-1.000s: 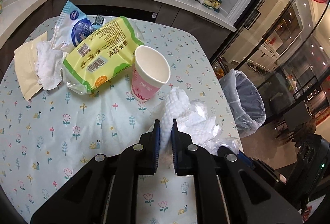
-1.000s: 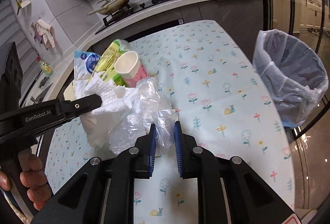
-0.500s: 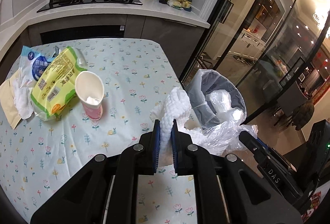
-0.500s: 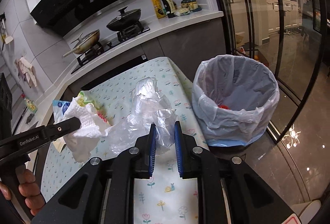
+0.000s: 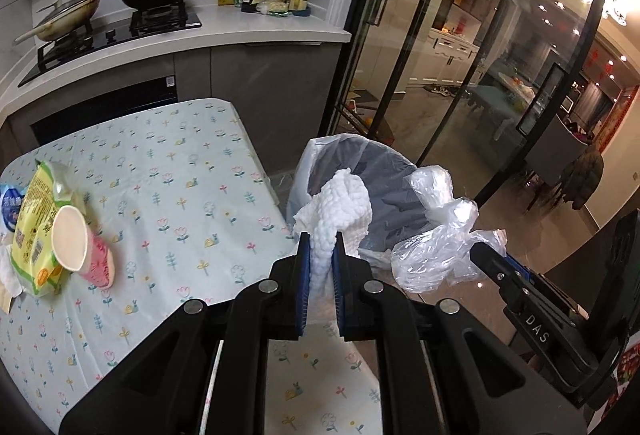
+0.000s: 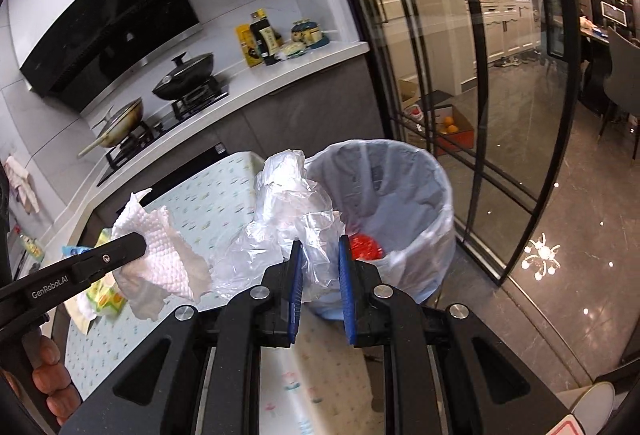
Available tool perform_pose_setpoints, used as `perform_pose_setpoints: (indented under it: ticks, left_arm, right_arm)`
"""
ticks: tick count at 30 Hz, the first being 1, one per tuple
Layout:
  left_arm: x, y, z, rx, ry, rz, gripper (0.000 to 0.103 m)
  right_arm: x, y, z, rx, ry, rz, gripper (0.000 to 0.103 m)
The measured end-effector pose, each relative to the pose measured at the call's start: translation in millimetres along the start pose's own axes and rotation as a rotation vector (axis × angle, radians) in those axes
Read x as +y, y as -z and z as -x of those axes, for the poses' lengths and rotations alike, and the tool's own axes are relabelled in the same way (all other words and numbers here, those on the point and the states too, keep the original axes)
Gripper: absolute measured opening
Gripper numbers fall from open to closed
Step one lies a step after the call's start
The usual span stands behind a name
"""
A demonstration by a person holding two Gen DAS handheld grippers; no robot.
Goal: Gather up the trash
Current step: 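Carry tissue and clear bag to the bin and release both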
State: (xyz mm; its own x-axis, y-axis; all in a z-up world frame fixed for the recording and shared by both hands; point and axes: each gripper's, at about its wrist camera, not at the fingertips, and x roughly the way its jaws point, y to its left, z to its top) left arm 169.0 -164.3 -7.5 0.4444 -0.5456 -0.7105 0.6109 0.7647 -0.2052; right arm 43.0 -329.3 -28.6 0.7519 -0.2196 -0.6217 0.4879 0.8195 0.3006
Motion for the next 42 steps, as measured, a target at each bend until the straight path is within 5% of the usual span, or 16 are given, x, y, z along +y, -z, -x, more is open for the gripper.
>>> perform_pose_setpoints:
  ticks: [27, 30, 32, 42]
  left_arm:
    - [-61.7, -60.0, -119.2, 0.042, 0.048, -0.102, 0.011]
    - [-60.0, -61.4, -122.5, 0.047, 0.050, -0.086, 0.029]
    - [-56.8, -60.5, -120.0, 0.025, 0.041, -0.065, 0.052]
    - [-42.7, -61.5, -98.0, -0.018, 0.016, -0.025, 0.072]
  right_arm:
    - [-65.6, -47.9, -87.4, 0.038, 0.117, -0.074, 0.018]
    - [-65.1, -49.0, -91.9, 0.034, 0.124, -0.082, 0.024]
    - [-62.2, -49.8, -92.3, 0.031, 0.124, -0.079, 0.028]
    - [-49.1, -51.5, -73.6, -0.003, 0.108, -0.055, 0.046]
